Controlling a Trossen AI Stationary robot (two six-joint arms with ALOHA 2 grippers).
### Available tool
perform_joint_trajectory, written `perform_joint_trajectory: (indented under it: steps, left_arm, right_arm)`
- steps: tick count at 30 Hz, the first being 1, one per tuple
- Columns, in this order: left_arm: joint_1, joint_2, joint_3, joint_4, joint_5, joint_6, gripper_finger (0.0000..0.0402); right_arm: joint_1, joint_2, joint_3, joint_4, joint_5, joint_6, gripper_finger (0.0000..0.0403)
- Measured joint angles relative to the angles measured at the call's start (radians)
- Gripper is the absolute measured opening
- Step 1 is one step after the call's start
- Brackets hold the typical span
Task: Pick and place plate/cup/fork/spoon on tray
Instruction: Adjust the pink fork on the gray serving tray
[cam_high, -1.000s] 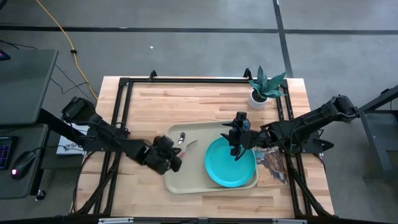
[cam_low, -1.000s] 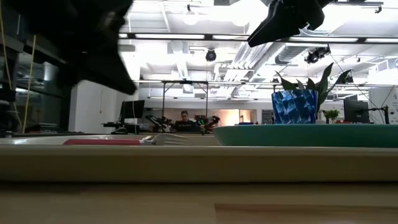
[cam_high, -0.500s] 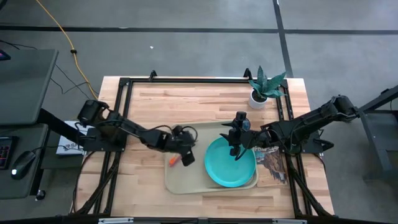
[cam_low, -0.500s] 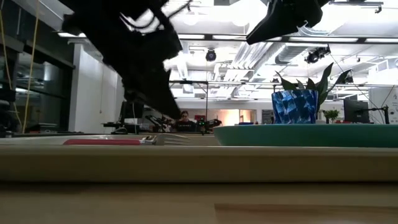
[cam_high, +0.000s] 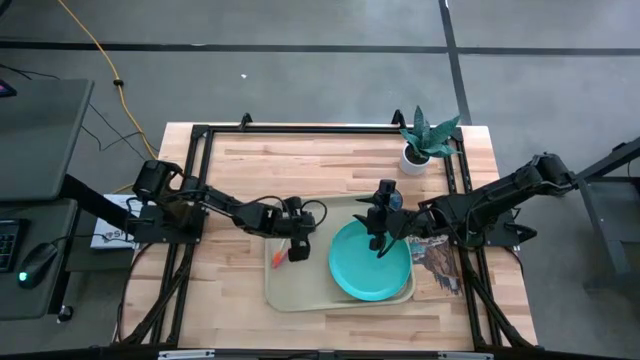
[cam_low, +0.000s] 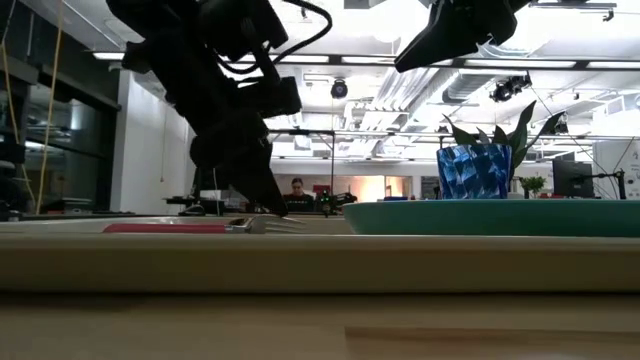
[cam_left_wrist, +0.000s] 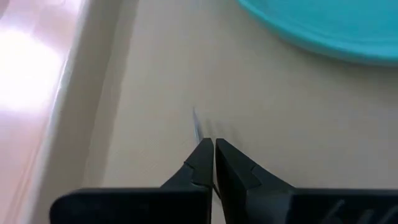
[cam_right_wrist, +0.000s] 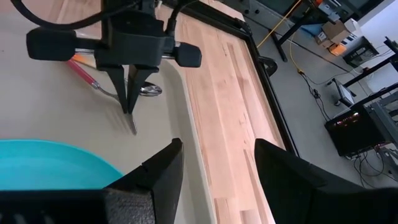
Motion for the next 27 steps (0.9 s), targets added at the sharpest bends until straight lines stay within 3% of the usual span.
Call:
perform_joint_trajectory:
  steps: [8, 27]
  left_arm:
    - [-0.001, 0.000, 0.000, -0.002, 0.025, 0.104, 0.0000]
    - [0.071, -0.001, -0.002, -0.115, -0.169, 0.196, 0.0000]
  right_arm:
    - [0.000, 0.000, 0.000, 0.001, -0.001, -0.002, 0.0188]
    - [0.000, 0.000, 0.000, 0.000, -0.002, 0.005, 0.0188]
